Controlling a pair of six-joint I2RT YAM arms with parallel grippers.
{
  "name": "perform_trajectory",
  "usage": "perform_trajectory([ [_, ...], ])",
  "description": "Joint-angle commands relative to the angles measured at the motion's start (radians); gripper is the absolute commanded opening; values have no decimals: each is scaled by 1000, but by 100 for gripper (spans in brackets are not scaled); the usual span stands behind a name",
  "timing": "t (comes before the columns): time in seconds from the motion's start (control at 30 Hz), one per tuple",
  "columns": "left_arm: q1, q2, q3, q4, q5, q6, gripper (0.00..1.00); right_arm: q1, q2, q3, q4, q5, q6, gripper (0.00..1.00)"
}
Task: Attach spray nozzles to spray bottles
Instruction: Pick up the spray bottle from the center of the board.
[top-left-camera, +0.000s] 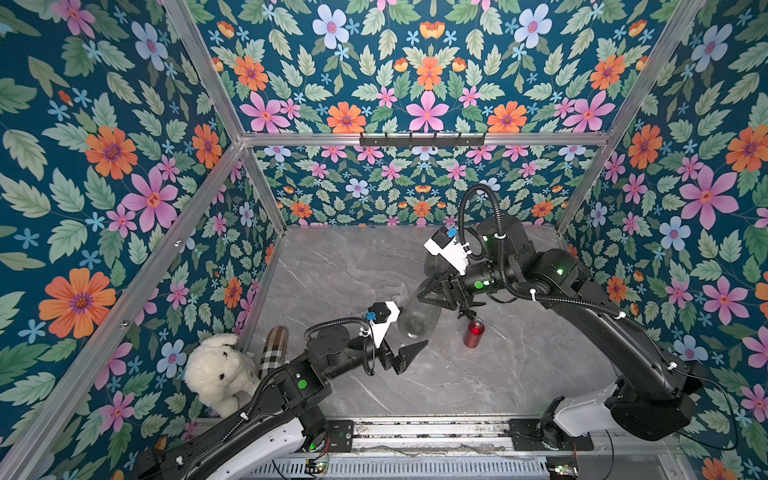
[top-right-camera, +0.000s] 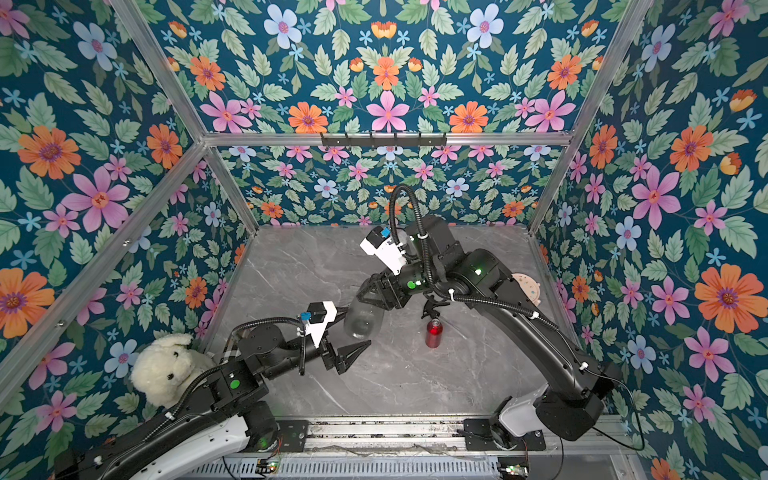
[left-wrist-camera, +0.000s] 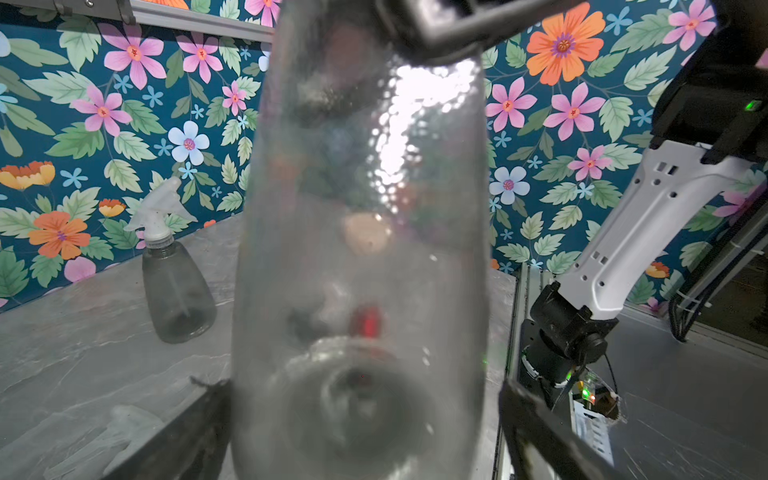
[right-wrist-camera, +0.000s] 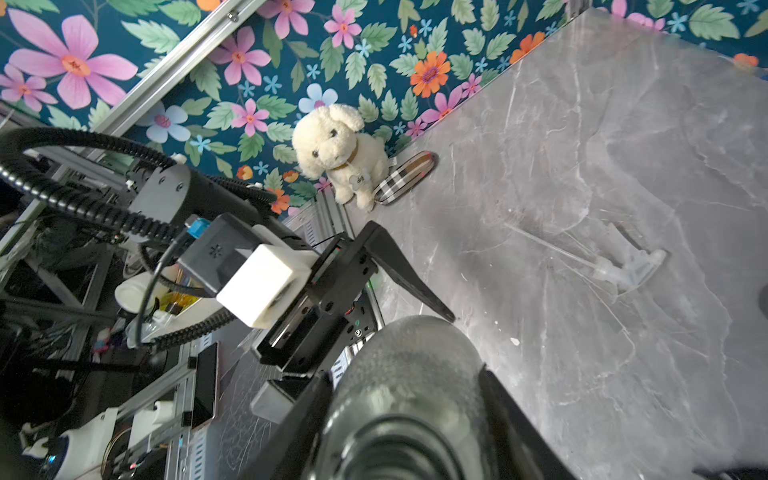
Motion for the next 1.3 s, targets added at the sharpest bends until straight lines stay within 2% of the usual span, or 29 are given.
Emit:
perform_trajectory([
  [0.0, -1, 2, 5, 38, 28, 8, 97, 23, 26, 40, -33, -22, -50, 54],
  [0.1, 0, 3, 5, 39, 35, 8, 93, 53, 44, 65, -32, -22, -55, 53],
  [0.37, -1, 8, 6, 39, 32, 5, 91, 91, 50, 44, 47, 5, -29, 53],
  [0.6, -1, 21, 15, 30, 31, 8, 85, 136, 96, 113, 28, 29, -47, 54],
  [0.77, -1, 6, 14, 30, 27, 7, 77, 142, 93, 104, 51, 33, -39, 54],
  [0.93, 0, 2, 15, 28, 23, 7, 64, 141, 63, 75, 90, 88, -28, 75],
  [1.0, -1, -5, 14, 30, 13, 7, 62, 140, 38, 61, 116, 132, -24, 82],
  [1.13, -1, -29, 7, 30, -7, 6, 60, 102, -71, -7, 215, 223, 9, 84],
  [1.27, -1, -63, 11, 23, -36, 4, 54, -65, -209, -181, 387, 204, 159, 86],
])
